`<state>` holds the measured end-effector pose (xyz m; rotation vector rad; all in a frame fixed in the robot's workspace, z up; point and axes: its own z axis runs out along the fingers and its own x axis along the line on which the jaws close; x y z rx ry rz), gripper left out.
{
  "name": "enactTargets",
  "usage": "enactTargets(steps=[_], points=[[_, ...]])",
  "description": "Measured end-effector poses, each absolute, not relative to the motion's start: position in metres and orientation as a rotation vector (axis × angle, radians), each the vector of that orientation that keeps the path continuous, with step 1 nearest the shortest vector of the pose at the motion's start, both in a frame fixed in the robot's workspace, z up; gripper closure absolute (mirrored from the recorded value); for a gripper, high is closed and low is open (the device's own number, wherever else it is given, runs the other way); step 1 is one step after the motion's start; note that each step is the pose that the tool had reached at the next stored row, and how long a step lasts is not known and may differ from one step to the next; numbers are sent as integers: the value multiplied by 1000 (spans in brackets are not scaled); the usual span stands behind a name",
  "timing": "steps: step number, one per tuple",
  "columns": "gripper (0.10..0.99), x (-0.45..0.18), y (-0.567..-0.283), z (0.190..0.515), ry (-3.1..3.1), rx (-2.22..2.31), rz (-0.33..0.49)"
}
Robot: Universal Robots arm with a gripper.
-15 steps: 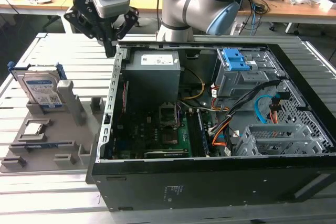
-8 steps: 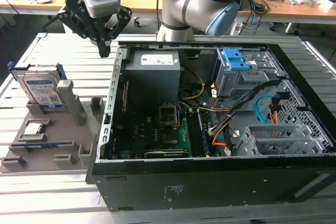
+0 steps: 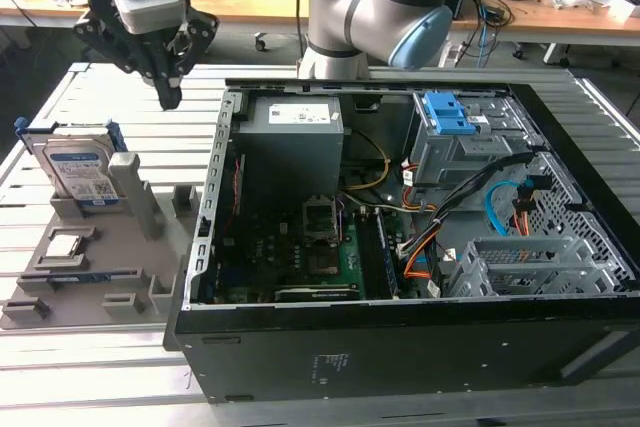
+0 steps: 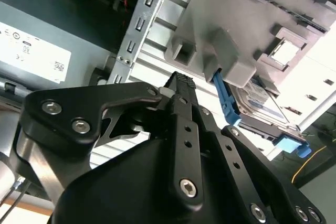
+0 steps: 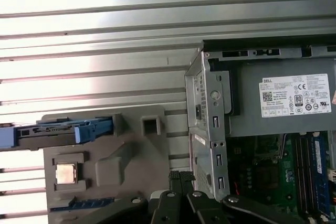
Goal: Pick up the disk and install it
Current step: 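Reach for the disk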
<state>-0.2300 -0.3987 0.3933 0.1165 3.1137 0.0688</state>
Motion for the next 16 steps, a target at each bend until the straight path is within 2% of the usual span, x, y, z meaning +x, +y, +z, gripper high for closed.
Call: enactTargets(steps=[16], points=[[980,-288,-399,393,3114,116,69]])
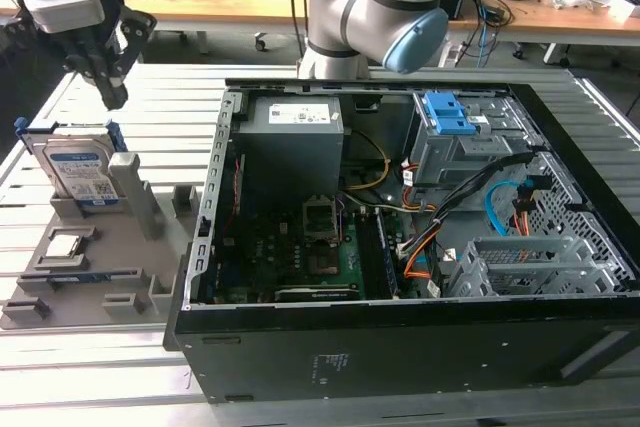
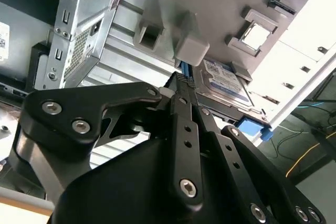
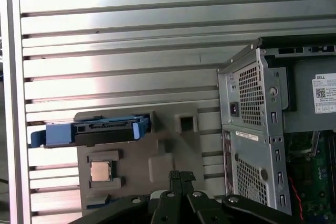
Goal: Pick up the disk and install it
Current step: 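Reach for the disk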
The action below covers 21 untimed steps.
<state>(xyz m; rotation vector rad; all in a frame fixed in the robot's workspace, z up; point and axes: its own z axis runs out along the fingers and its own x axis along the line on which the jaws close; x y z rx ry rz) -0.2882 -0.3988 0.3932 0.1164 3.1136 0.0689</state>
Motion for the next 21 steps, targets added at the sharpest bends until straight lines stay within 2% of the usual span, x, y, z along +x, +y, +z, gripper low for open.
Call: enactTargets(steps=[21], points=[[980,-350,-399,393,3114,117,69]])
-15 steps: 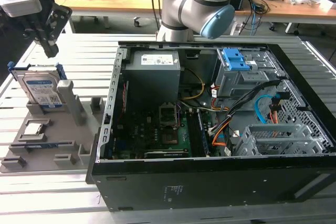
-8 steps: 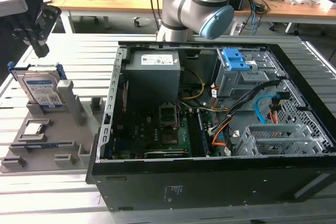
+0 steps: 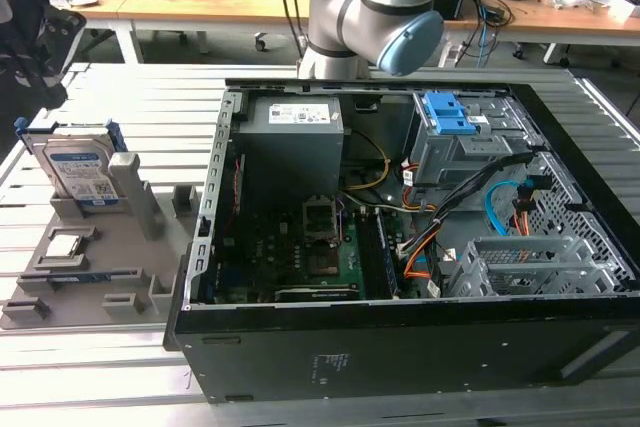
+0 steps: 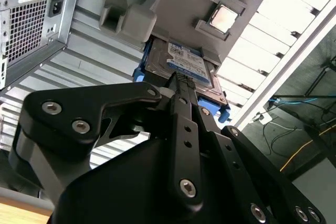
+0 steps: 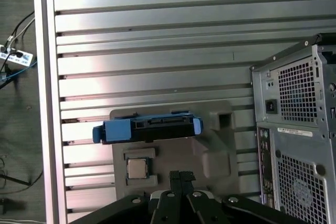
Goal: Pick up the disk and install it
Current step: 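Reach for the disk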
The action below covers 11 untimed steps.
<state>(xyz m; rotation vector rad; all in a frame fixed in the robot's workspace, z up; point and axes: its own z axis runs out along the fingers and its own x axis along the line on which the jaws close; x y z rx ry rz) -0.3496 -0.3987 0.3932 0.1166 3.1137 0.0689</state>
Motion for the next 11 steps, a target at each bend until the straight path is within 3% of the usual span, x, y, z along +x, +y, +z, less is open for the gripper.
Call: enactTargets(steps=[11], points=[[980,-378,-398,393,3114,117,68]])
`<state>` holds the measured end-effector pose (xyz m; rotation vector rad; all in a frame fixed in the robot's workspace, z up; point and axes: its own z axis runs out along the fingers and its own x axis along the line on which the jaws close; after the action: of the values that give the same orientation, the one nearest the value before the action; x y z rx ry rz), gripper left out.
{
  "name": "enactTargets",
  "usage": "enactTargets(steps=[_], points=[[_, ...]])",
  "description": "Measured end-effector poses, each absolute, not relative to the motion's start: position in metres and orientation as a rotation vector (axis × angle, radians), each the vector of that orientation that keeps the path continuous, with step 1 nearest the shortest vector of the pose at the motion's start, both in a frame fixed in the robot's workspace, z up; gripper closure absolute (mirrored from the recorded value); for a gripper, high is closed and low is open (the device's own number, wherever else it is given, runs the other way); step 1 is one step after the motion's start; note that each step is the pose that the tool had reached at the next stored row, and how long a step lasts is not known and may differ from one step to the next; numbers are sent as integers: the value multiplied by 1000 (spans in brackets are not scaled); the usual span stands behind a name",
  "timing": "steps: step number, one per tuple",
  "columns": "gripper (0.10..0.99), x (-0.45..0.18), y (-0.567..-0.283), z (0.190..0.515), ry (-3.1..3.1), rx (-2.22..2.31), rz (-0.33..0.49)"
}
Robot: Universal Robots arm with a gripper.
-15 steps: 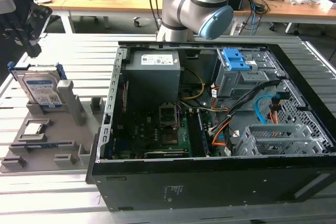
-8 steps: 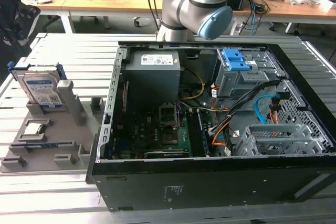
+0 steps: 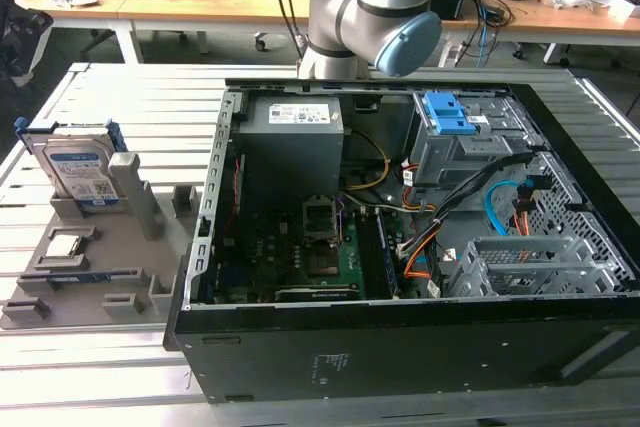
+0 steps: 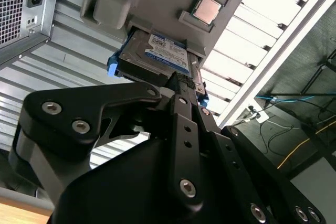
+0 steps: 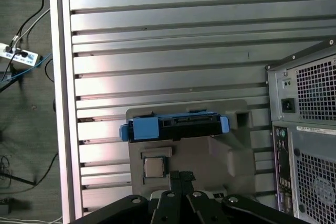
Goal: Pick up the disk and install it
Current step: 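Reach for the disk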
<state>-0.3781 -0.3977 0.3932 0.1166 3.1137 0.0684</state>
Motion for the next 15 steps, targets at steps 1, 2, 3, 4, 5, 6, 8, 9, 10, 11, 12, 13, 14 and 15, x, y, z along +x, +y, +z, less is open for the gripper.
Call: enactTargets(steps=[1,2,3,4,5,6,8,9,10,11,12,13,14,15], points=[[980,-379,-397,393,3114,117,68],[980,-383,-395,393,3114,117,67],[980,-387,-394,393,3114,117,65],[980,-389,-394,393,3114,117,65],[980,-392,-394,393,3114,116,65],[980,-401,-394,393,3114,116,65],[980,-413,-394,393,3114,117,65],[980,-415,-394,393,3114,117,65],[980,-416,-394,393,3114,117,65],[980,-417,-394,393,3114,116,65],[980,-417,-394,393,3114,116,65],[980,-417,-394,393,3114,117,65],[980,-417,-394,393,3114,117,65],[980,-417,-394,393,3114,116,65]])
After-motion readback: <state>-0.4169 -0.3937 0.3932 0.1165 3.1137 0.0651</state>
